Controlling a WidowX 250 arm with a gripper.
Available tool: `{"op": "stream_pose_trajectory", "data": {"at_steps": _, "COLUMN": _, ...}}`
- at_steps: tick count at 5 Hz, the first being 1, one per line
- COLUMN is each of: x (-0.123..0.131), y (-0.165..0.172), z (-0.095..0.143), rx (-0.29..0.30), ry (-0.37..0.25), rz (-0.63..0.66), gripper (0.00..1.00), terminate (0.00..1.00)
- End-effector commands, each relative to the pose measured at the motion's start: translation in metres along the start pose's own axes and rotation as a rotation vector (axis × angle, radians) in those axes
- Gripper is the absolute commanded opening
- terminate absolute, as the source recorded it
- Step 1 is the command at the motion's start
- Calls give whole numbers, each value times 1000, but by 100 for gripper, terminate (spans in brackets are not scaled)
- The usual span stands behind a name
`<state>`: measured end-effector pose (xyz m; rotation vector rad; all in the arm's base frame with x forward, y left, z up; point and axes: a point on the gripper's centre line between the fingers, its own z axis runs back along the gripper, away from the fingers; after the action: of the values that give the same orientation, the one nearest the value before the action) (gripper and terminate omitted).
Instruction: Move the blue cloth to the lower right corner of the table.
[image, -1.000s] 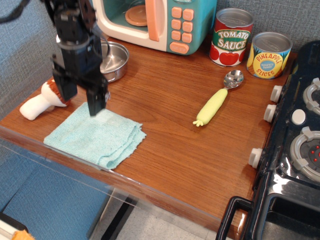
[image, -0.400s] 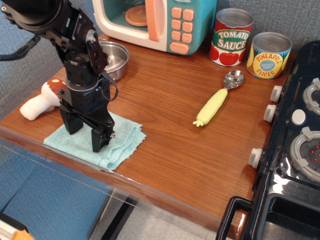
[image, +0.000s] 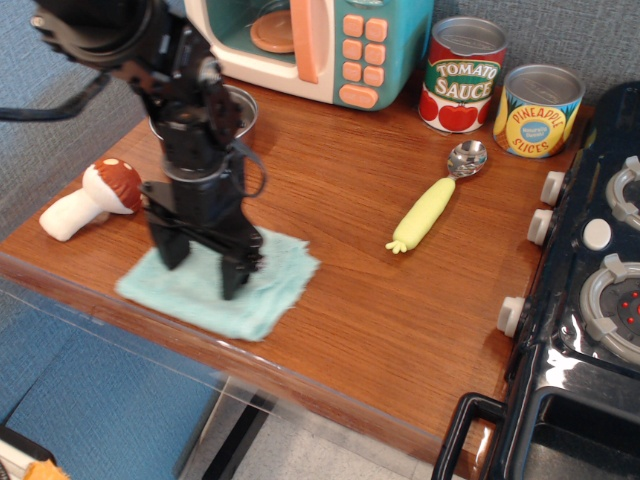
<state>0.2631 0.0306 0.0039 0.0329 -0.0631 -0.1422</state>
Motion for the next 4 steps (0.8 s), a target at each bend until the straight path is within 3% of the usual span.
{"op": "stream_pose_trajectory", "data": {"at_steps": 1, "x": 2, "y": -105, "z": 24, "rx": -108, "ry": 1, "rz": -122, "gripper": 100, "terminate": 0}}
{"op": "stream_pose_trajectory", "data": {"at_steps": 2, "x": -4, "y": -123, "z": 27, "rx": -90, "ry": 0, "rz": -145, "gripper": 100, "terminate": 0}}
{"op": "stream_pose_trajectory", "data": {"at_steps": 3, "x": -2, "y": -120, "z": 23, "rx": -43, "ry": 8, "rz": -84, "gripper": 100, "terminate": 0}}
{"op": "stream_pose_trajectory", "data": {"at_steps": 4, "x": 13, "y": -99, "z": 54, "rx": 1, "ry": -61, "rz": 2, "gripper": 100, "terminate": 0}}
